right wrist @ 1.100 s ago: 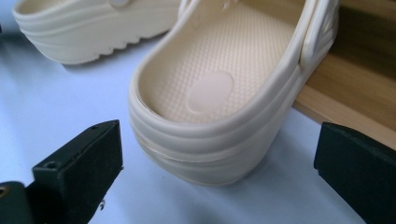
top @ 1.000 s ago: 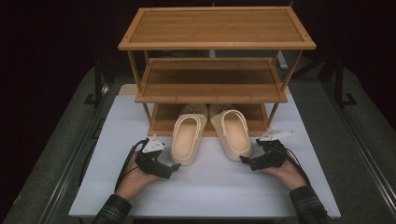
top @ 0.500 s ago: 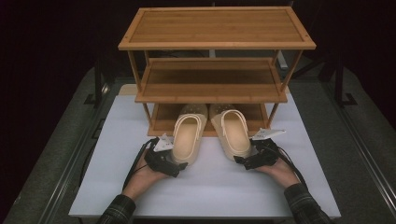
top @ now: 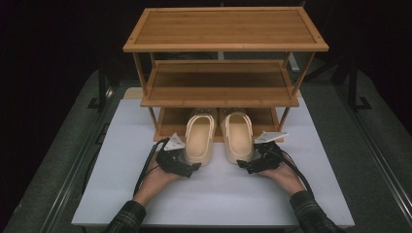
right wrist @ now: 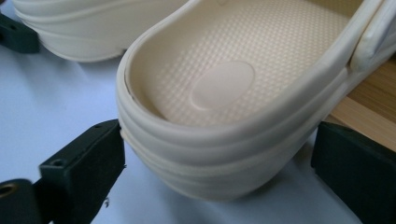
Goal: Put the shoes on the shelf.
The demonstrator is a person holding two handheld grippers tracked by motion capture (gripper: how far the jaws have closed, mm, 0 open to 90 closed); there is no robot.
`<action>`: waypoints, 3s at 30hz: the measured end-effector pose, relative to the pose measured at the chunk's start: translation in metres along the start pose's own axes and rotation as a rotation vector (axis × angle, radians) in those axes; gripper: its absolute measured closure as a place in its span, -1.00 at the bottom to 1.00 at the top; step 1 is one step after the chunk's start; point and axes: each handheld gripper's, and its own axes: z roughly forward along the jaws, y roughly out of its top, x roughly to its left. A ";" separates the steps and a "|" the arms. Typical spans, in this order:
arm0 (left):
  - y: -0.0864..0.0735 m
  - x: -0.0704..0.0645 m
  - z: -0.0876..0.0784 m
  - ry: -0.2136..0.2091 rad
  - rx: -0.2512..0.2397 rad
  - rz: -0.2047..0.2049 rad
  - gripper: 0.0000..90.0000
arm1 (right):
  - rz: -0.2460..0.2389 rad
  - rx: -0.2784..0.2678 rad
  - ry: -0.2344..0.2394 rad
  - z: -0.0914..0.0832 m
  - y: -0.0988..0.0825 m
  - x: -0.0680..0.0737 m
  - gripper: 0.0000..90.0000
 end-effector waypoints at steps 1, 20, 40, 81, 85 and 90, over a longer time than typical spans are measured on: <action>0.001 0.000 0.002 -0.001 -0.003 0.002 -0.96 | 0.000 -0.003 0.000 0.002 0.001 0.002 -0.89; 0.021 0.002 0.021 0.007 -0.014 -0.003 -0.77 | 0.041 -0.028 -0.039 0.012 0.012 0.003 -0.65; 0.047 0.039 0.049 0.044 -0.043 -0.032 -0.78 | 0.050 -0.066 -0.103 0.034 0.045 -0.031 -0.65; -0.037 0.010 -0.090 0.085 0.035 0.037 -0.70 | 0.028 -0.057 -0.189 -0.065 -0.040 -0.002 -0.82; -0.055 0.011 -0.105 0.099 0.059 0.018 -0.70 | 0.035 -0.033 -0.200 -0.078 -0.058 -0.004 -0.82; -0.075 0.012 -0.121 0.111 0.084 -0.012 -0.73 | 0.048 0.007 -0.202 -0.090 -0.080 -0.006 -0.82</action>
